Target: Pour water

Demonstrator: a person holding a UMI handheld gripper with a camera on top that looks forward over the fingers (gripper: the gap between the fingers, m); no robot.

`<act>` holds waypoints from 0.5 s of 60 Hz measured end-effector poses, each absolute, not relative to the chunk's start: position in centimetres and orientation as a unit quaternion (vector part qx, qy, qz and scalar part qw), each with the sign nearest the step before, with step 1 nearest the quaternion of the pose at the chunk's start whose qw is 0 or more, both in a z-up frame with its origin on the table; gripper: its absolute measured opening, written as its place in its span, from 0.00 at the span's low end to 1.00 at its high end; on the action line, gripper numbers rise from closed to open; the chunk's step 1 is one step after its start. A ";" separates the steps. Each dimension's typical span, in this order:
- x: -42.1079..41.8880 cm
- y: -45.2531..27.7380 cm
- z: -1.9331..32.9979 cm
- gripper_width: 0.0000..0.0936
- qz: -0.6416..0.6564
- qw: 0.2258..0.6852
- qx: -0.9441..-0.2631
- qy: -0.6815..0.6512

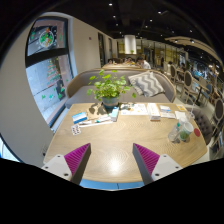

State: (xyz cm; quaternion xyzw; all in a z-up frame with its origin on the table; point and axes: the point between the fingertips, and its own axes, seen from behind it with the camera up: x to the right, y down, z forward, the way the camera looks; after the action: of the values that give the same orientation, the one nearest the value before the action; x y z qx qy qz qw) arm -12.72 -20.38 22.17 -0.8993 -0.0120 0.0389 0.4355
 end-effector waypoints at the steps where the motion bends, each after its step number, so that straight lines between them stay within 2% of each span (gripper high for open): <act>1: -12.5 -20.4 22.1 0.91 0.039 0.437 -0.899 -0.010; 9: -9.4 -20.7 21.2 0.92 0.025 0.438 -0.899 -0.001; 30: 8.3 -20.2 13.5 0.92 -0.011 0.443 -0.895 0.048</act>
State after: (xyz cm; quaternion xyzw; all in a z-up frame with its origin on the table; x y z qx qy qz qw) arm 8.27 -20.15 13.54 -0.8954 0.0481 -0.0106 0.4425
